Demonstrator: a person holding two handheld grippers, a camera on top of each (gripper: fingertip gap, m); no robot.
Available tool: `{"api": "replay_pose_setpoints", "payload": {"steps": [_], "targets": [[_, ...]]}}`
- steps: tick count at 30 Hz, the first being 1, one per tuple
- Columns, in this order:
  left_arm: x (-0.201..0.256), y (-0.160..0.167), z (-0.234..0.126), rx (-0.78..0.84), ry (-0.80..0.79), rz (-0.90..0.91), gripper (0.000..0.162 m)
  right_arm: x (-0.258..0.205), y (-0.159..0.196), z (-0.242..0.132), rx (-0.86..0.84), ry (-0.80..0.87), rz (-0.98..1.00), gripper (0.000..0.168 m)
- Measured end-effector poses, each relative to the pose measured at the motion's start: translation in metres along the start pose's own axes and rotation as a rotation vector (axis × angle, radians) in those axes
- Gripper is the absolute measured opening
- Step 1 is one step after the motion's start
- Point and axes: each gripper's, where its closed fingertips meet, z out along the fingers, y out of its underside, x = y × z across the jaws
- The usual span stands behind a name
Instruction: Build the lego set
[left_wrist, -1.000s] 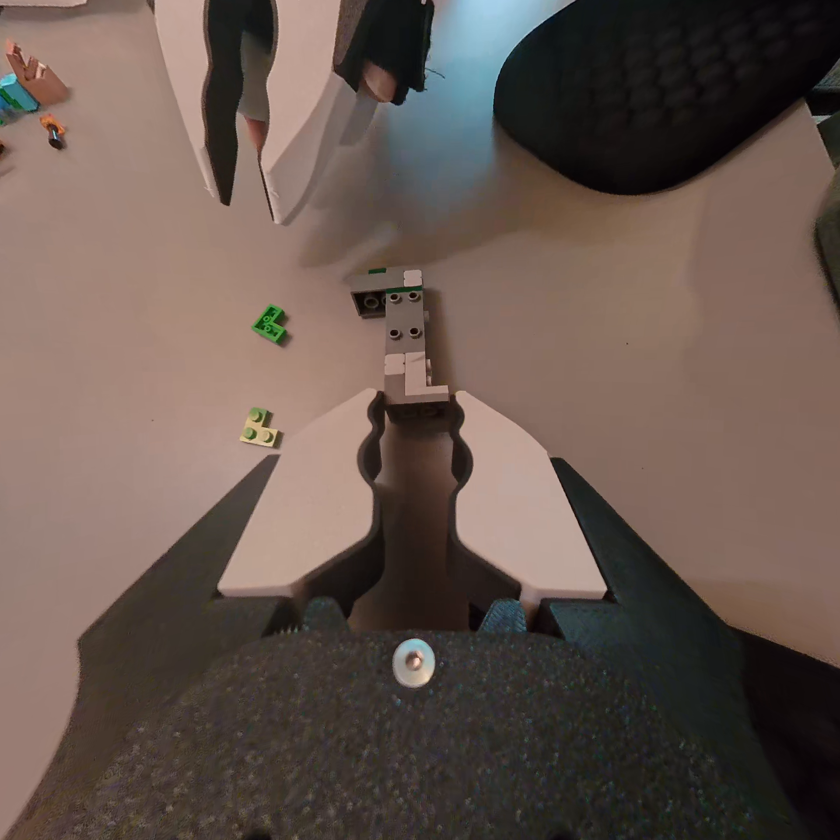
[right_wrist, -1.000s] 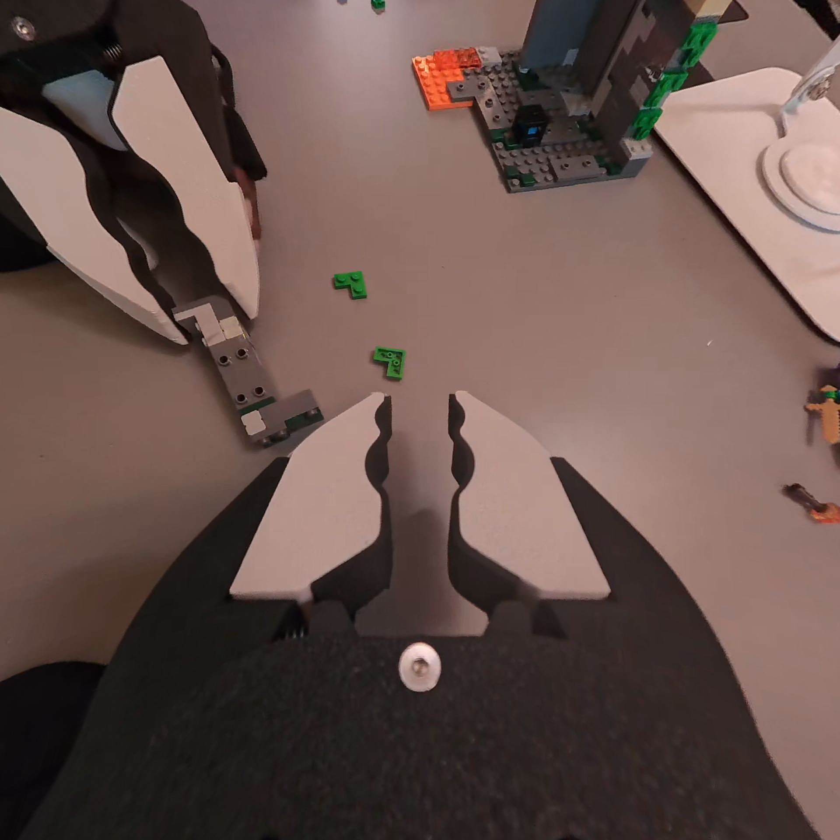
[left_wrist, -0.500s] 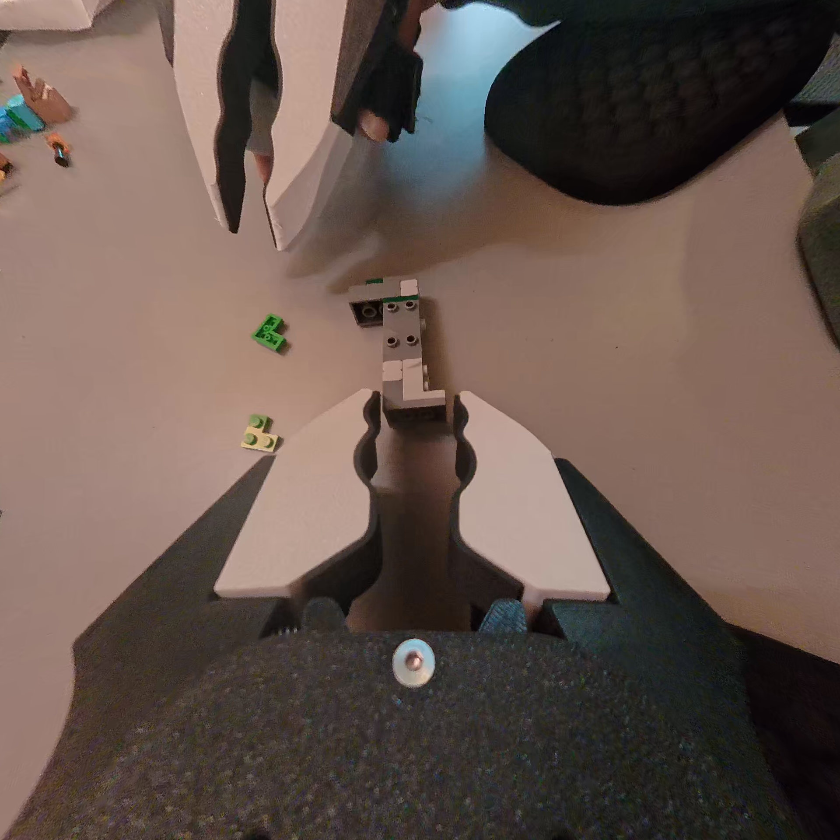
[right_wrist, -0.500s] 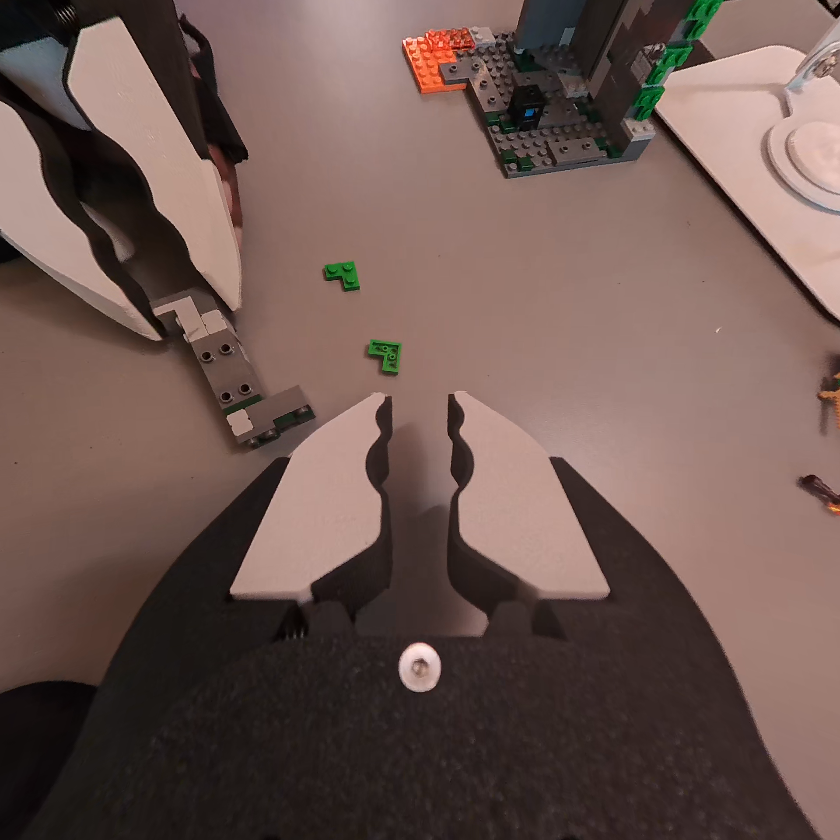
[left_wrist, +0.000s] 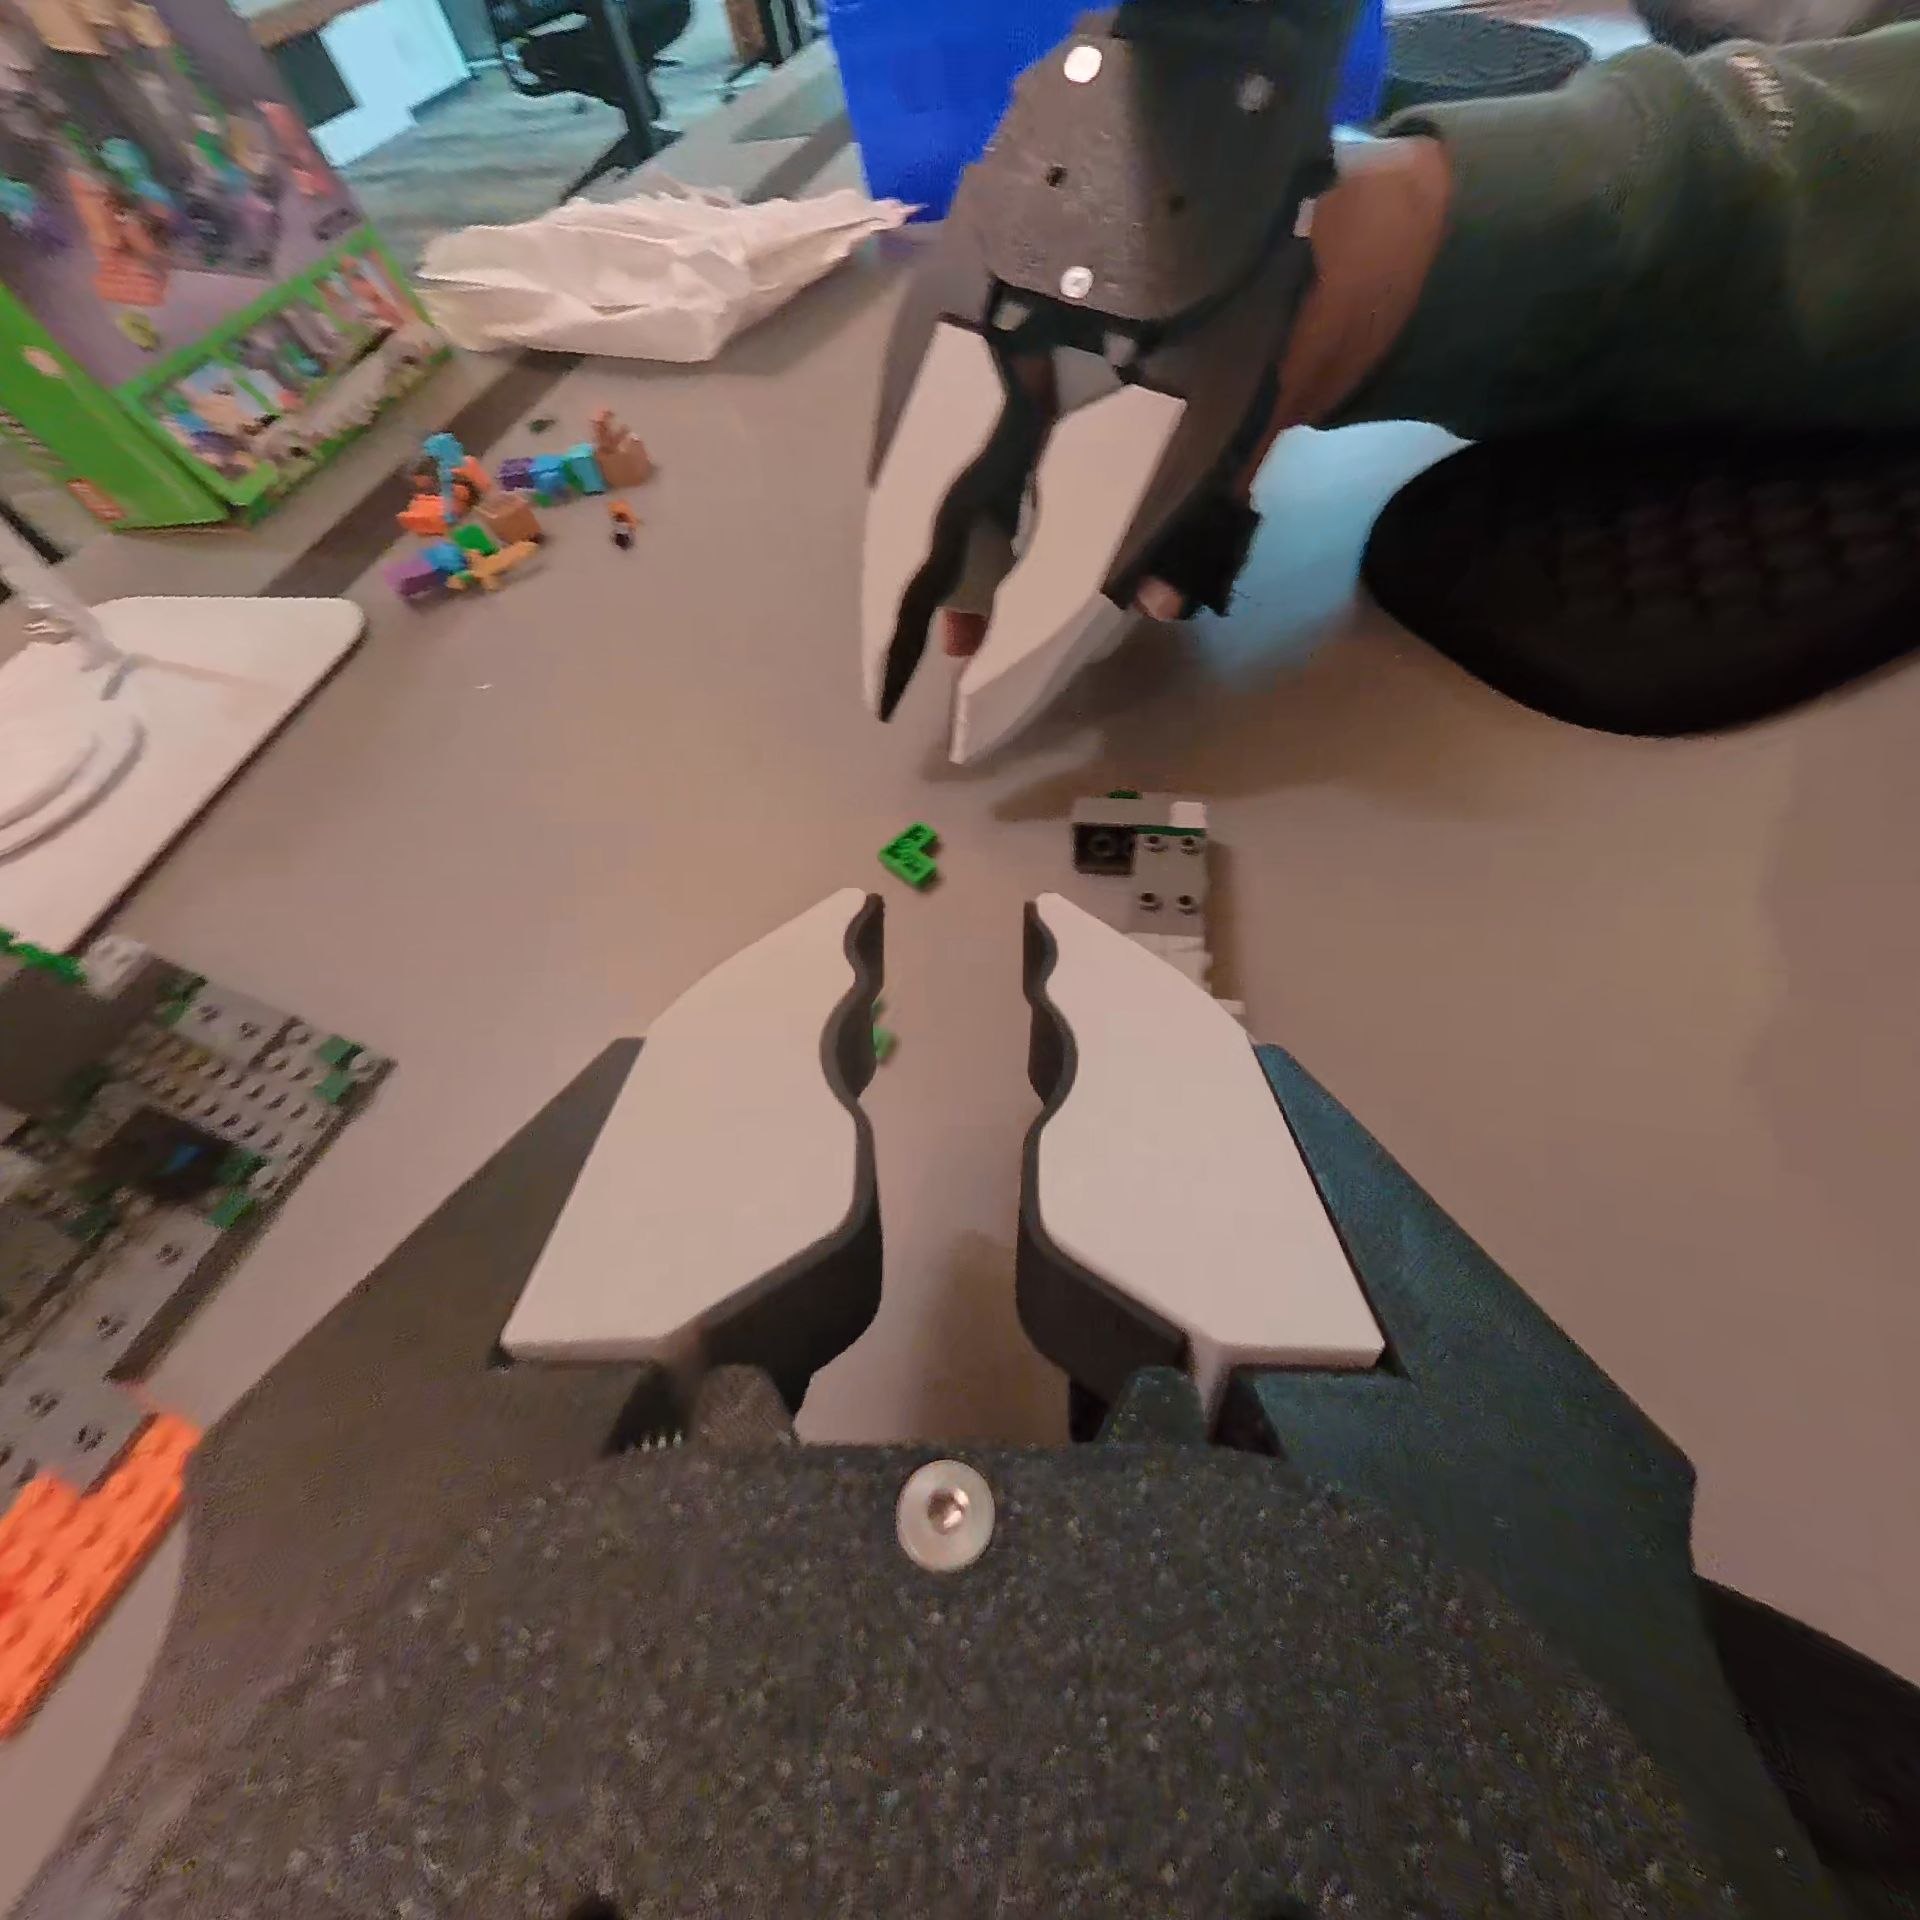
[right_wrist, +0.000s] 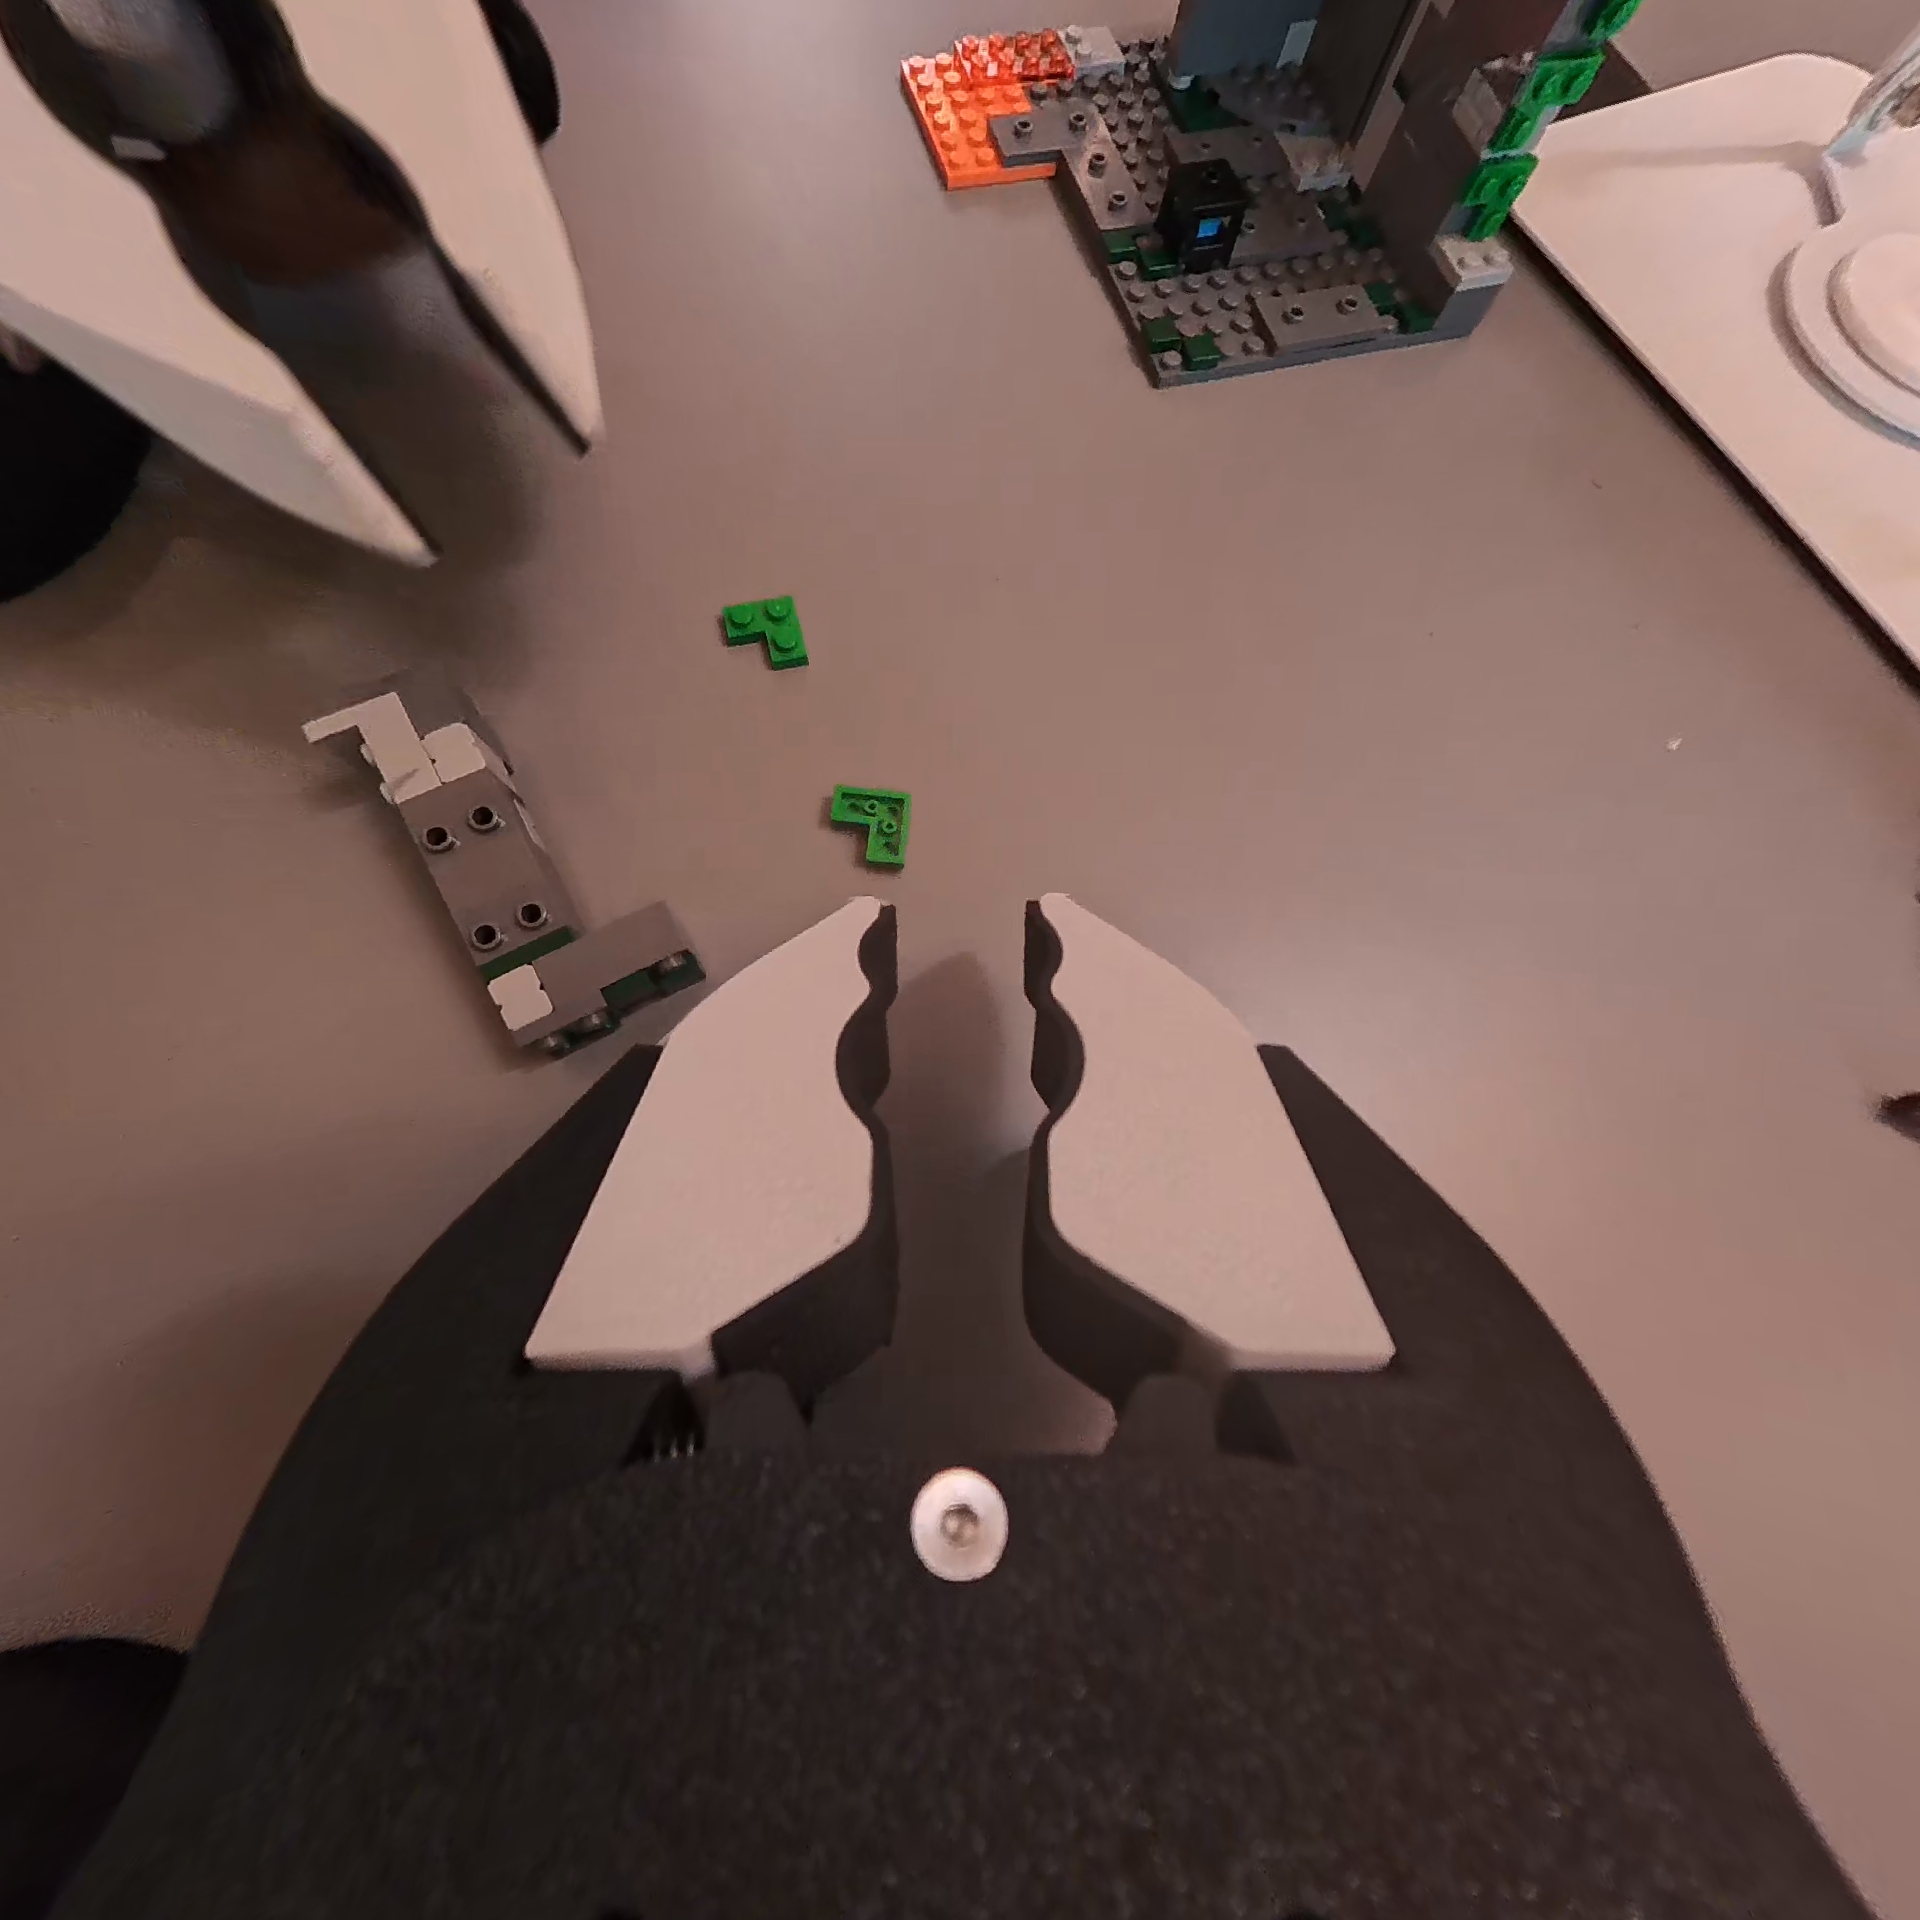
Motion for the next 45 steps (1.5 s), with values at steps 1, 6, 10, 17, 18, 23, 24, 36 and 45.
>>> {"api": "replay_pose_setpoints", "payload": {"steps": [1, 6, 10, 17, 18, 23, 24, 36, 45], "targets": [[-0.006, 0.0, -0.001, 0.004, -0.031, -0.005, 0.025, -0.001, 0.0, 0.002, -0.005, -0.001, -0.002, 0.023], [-0.026, 0.001, -0.005, 0.014, -0.139, -0.034, 0.025, -0.006, 0.001, 0.014, -0.055, -0.006, -0.027, 0.025], [-0.035, 0.004, -0.007, 0.005, -0.185, -0.042, 0.024, -0.007, 0.003, 0.018, -0.098, 0.016, -0.068, 0.026], [-0.03, 0.006, -0.004, -0.005, -0.161, -0.025, 0.023, -0.01, -0.001, 0.023, -0.123, -0.014, -0.059, 0.027], [-0.026, 0.005, -0.003, 0.002, -0.139, -0.017, 0.023, -0.011, -0.002, 0.025, -0.127, -0.022, -0.059, 0.027], [-0.016, 0.005, 0.0, -0.006, -0.089, 0.002, 0.024, -0.013, -0.007, 0.031, -0.148, -0.057, -0.059, 0.027], [-0.016, 0.006, 0.001, -0.009, -0.086, 0.002, 0.023, -0.013, -0.008, 0.031, -0.156, -0.065, -0.058, 0.026], [-0.012, 0.01, 0.004, -0.032, -0.069, 0.015, 0.023, -0.014, -0.008, 0.023, -0.15, -0.088, -0.049, 0.01], [-0.01, 0.013, 0.005, -0.044, -0.065, 0.029, 0.022, -0.012, -0.019, 0.0, -0.054, -0.064, -0.013, 0.009]]}}
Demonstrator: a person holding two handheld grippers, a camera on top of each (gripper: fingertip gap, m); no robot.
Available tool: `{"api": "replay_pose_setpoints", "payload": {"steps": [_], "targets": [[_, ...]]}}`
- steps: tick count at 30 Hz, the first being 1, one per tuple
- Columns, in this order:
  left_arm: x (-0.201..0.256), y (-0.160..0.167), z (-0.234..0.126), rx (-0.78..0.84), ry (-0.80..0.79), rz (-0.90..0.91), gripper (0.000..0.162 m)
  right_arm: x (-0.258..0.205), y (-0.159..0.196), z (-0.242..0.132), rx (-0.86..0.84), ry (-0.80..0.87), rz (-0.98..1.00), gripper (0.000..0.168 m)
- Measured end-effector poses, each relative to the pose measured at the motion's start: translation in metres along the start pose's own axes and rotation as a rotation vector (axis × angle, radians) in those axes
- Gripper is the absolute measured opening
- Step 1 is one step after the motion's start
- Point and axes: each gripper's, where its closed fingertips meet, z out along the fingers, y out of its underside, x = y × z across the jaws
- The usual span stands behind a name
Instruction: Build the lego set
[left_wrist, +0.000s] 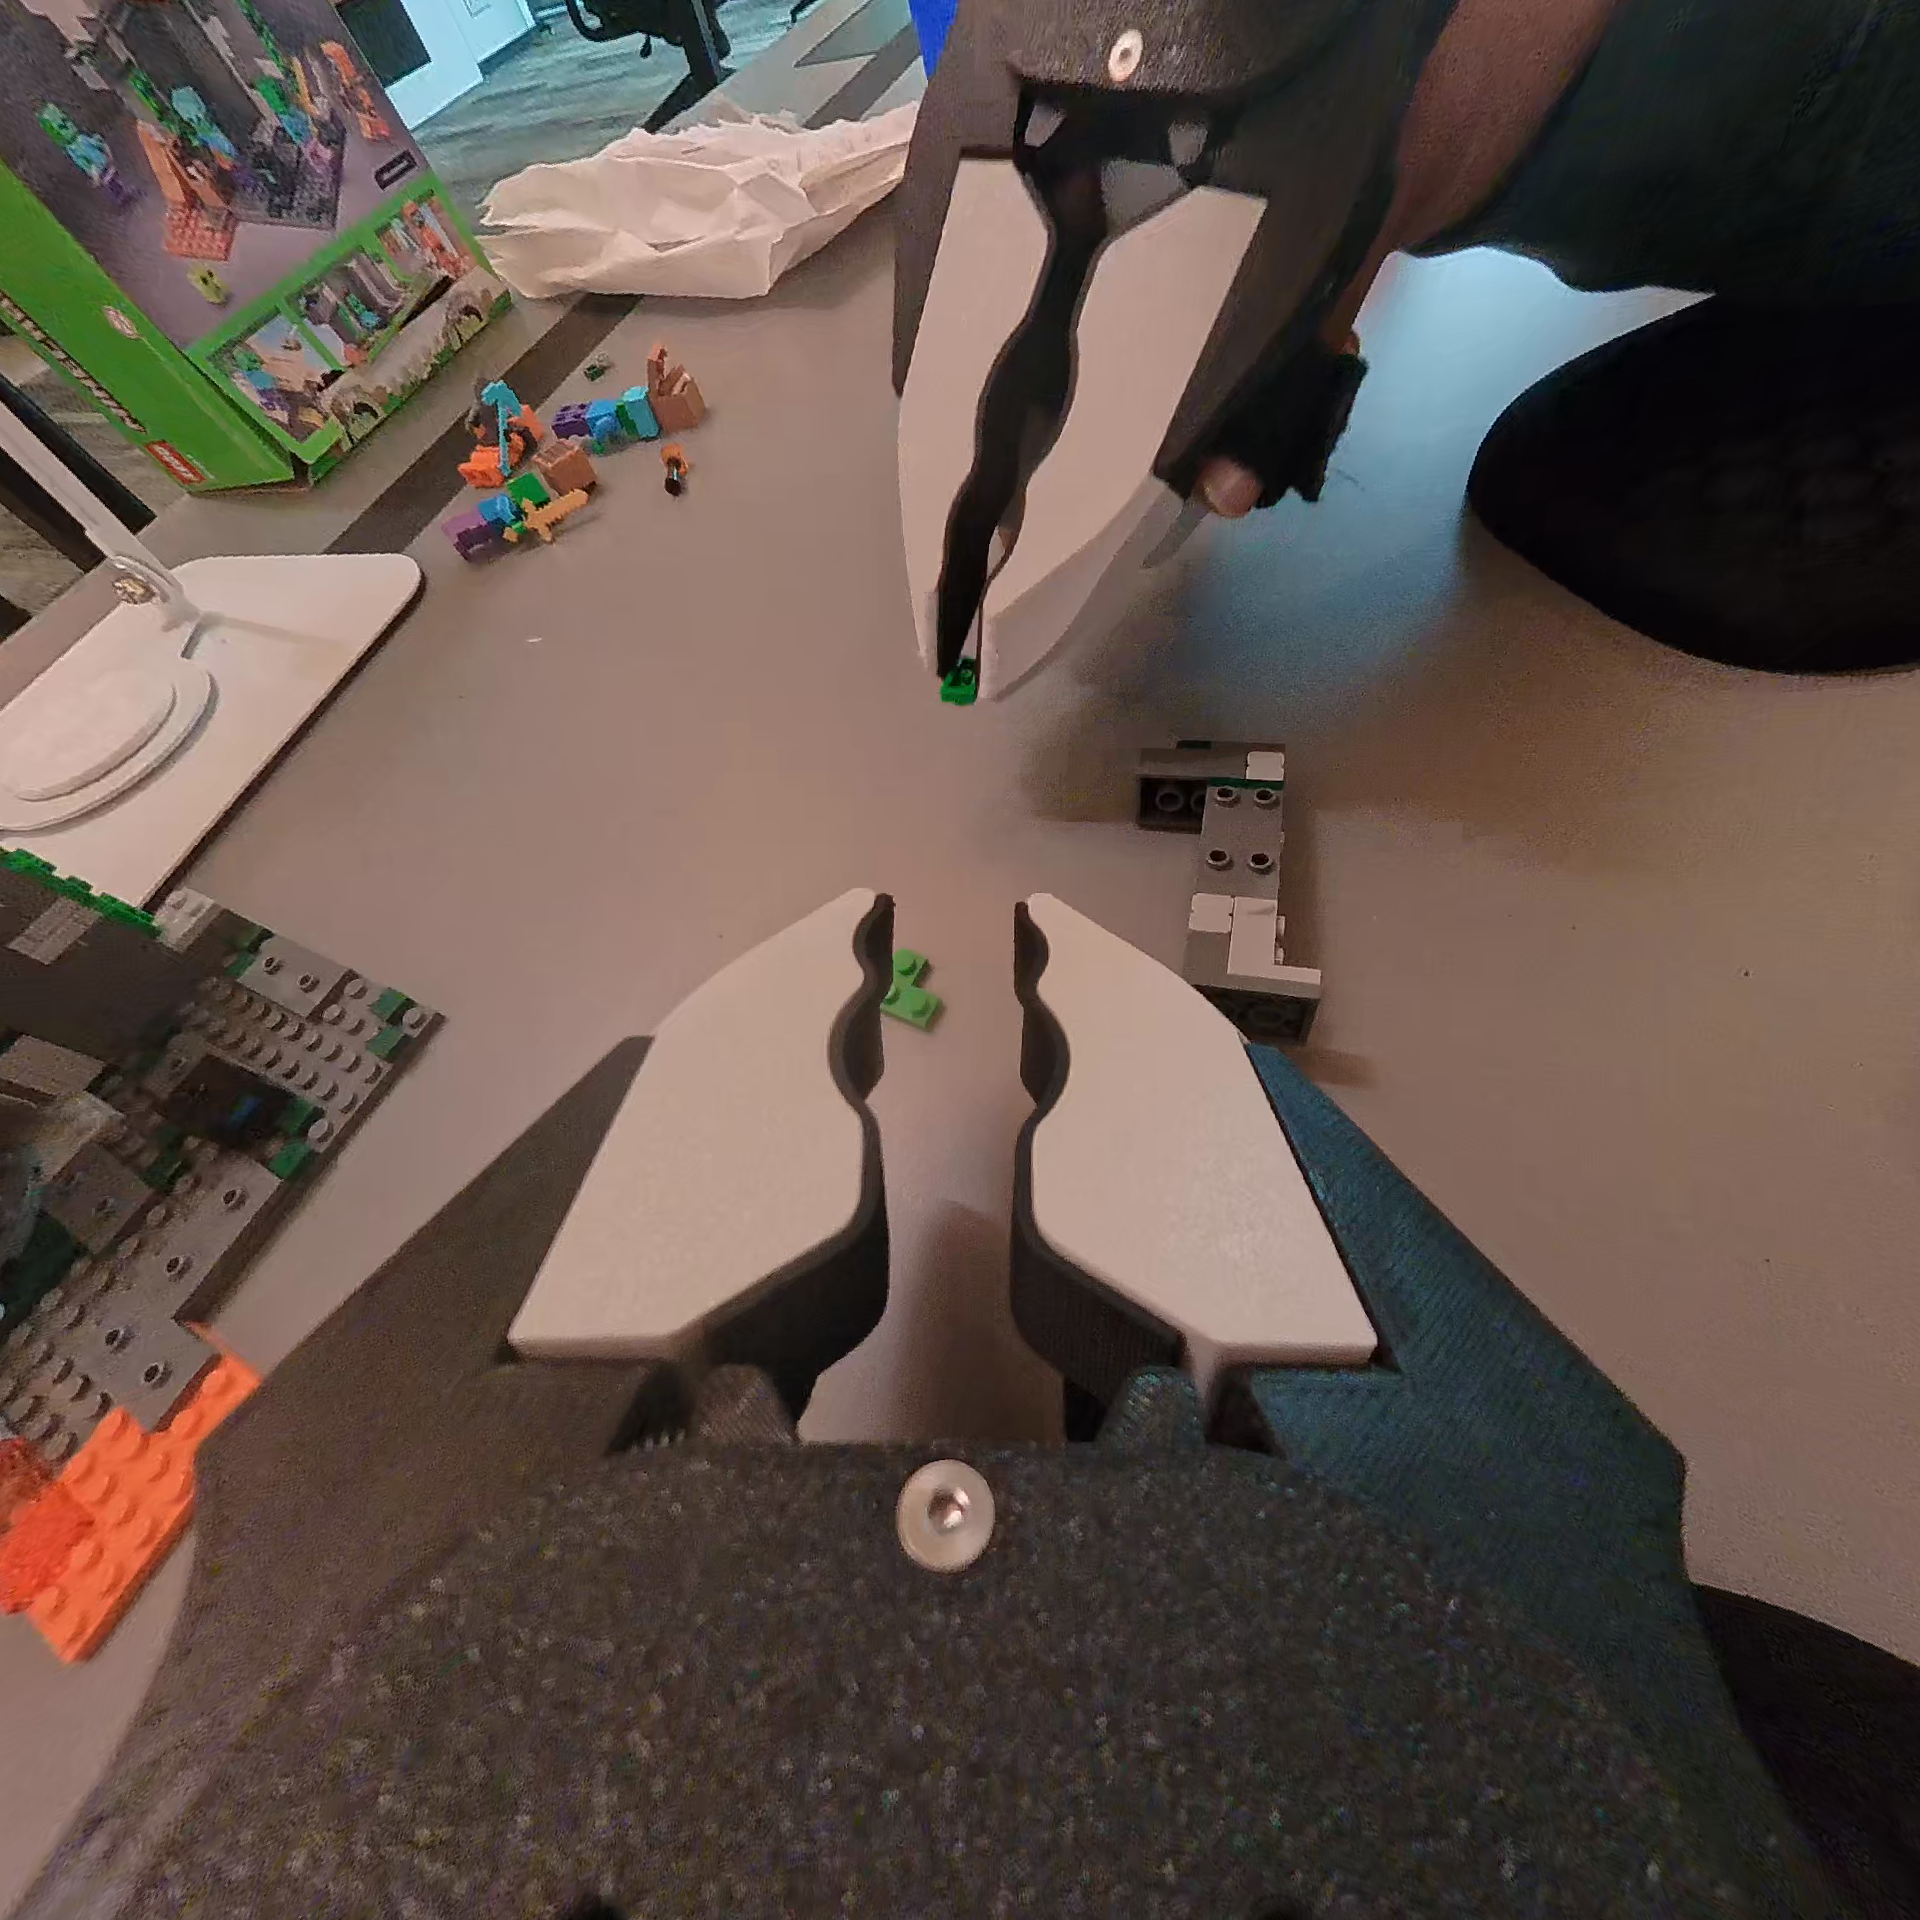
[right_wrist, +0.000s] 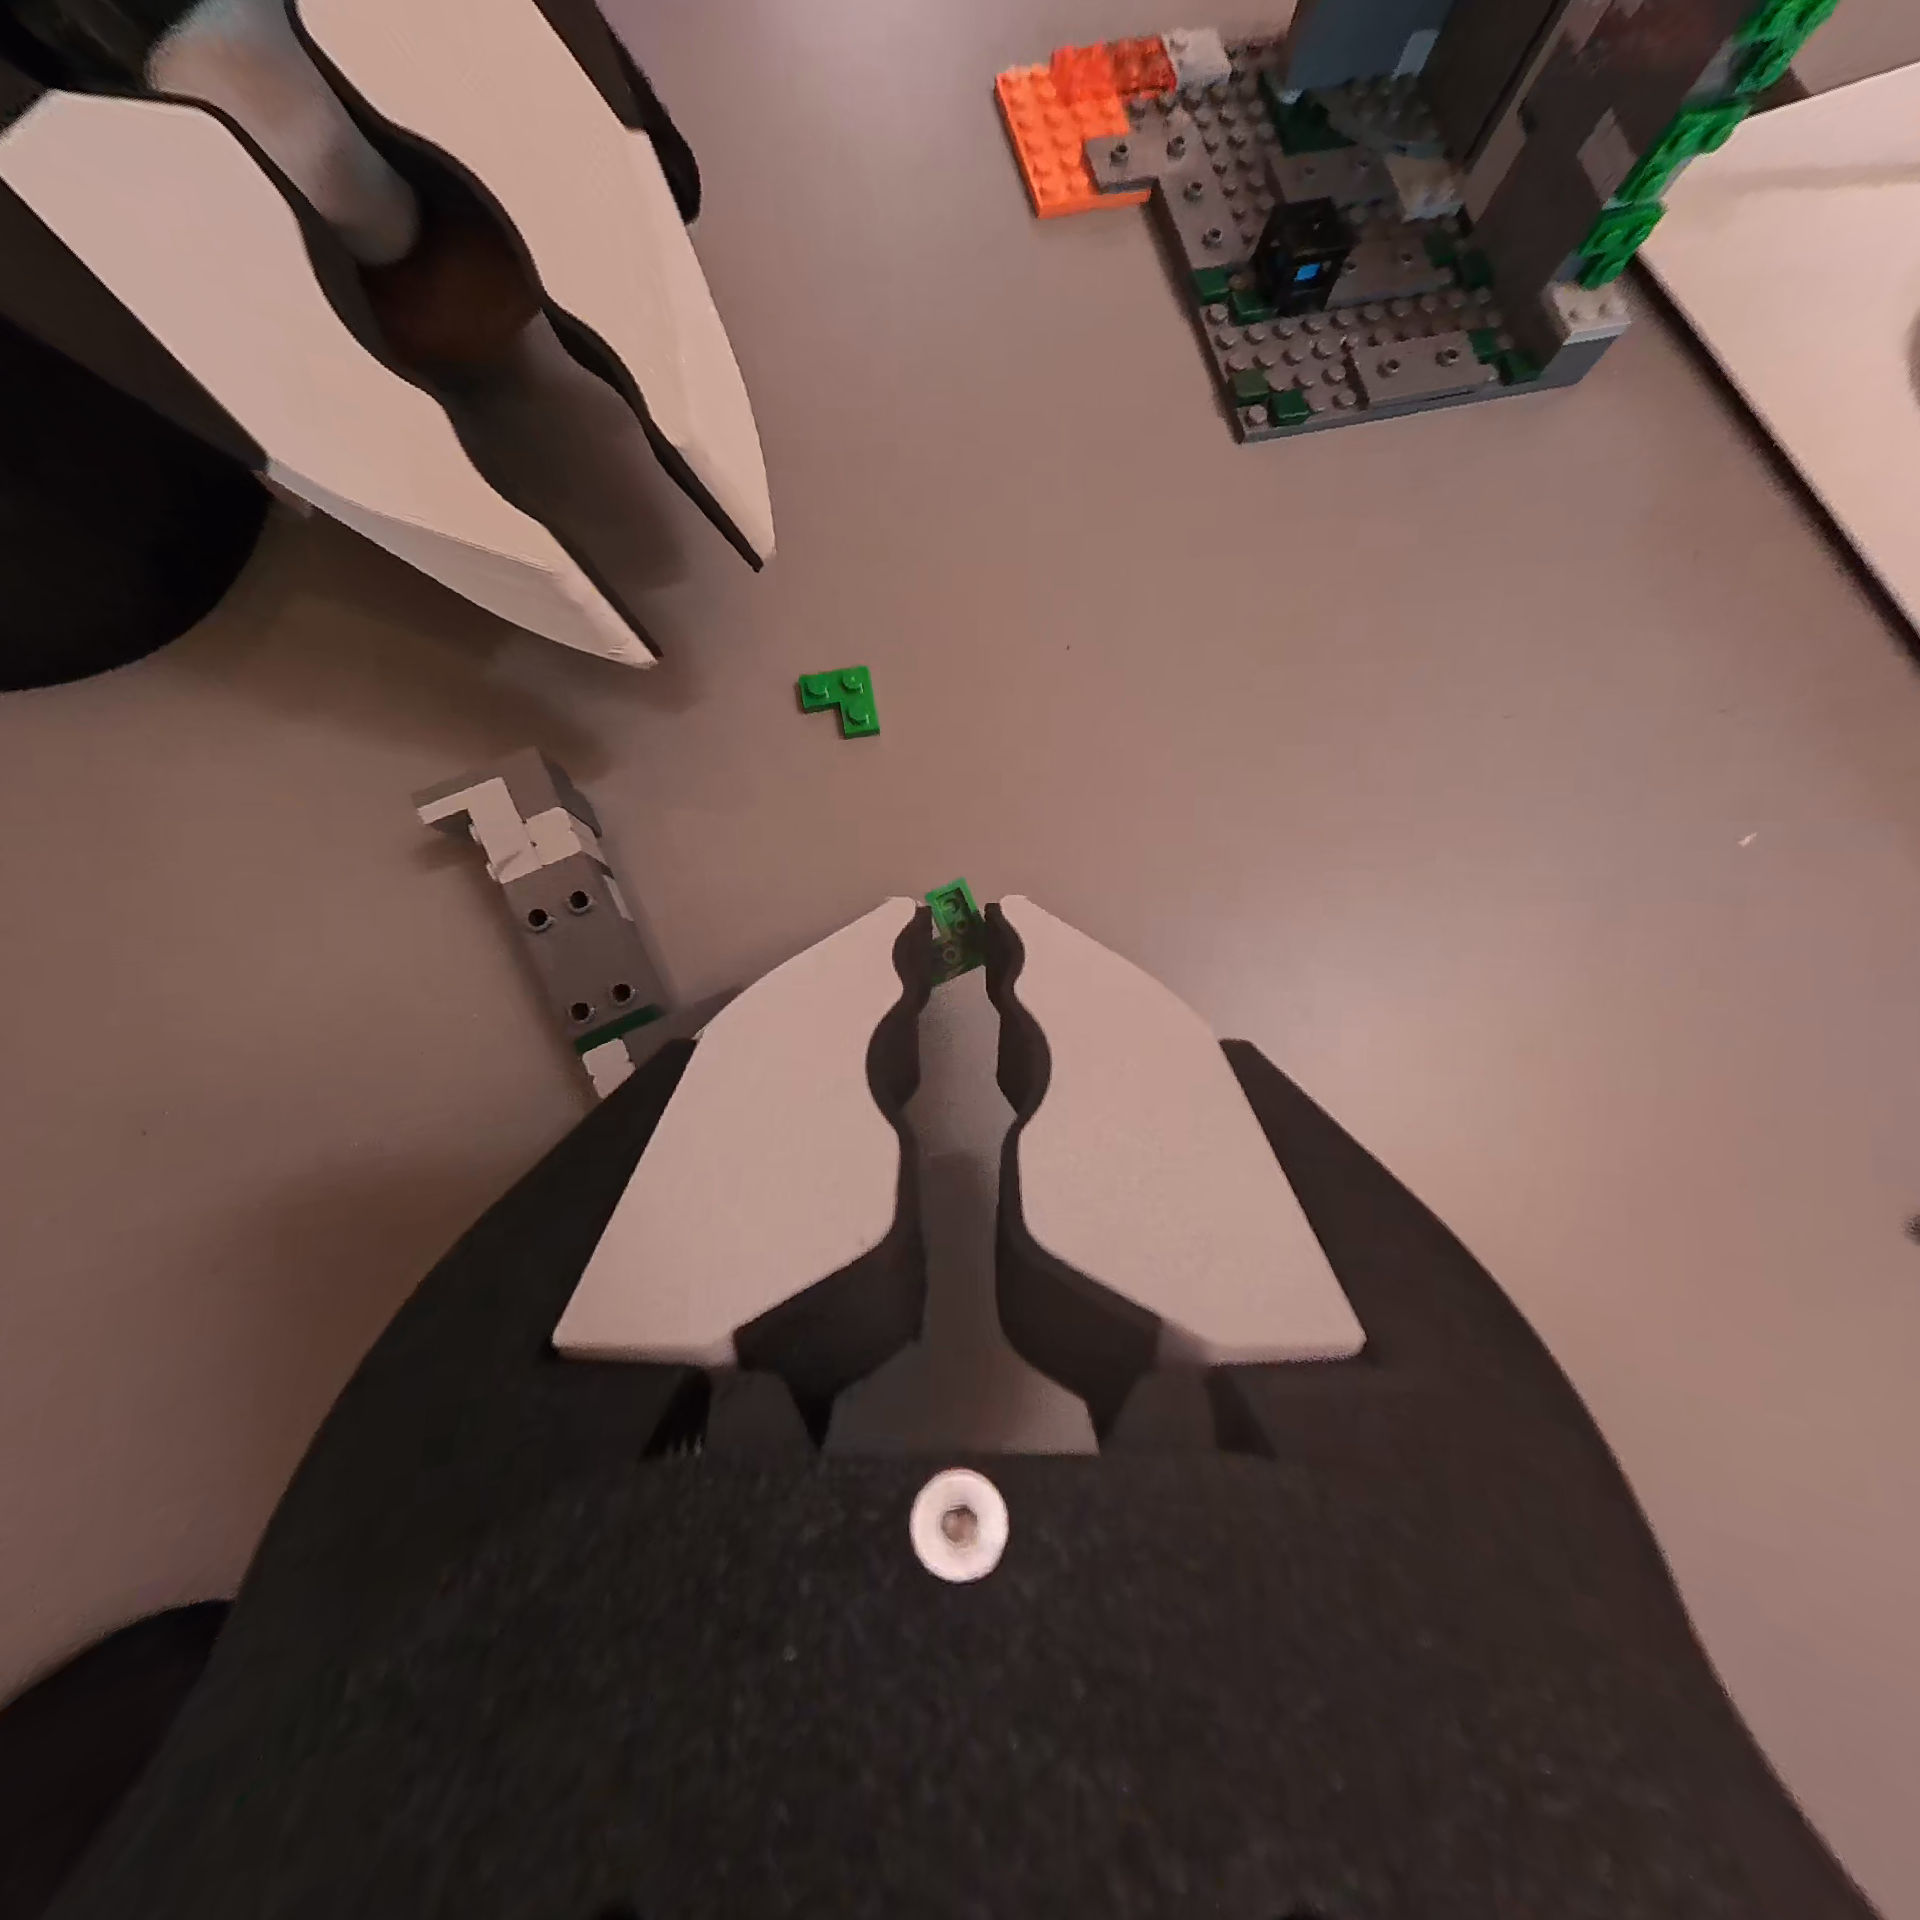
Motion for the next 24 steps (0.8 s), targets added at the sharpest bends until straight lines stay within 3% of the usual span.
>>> {"api": "replay_pose_setpoints", "payload": {"steps": [14, 24], "targets": [[0.008, -0.004, 0.001, 0.017, 0.03, 0.027, 0.021, -0.052, -0.011, -0.009, 0.031, -0.17, -0.146, 0.009], [0.02, -0.016, -0.002, 0.083, 0.062, 0.092, 0.021, -0.055, -0.011, -0.008, 0.073, -0.231, -0.107, 0.009]]}}
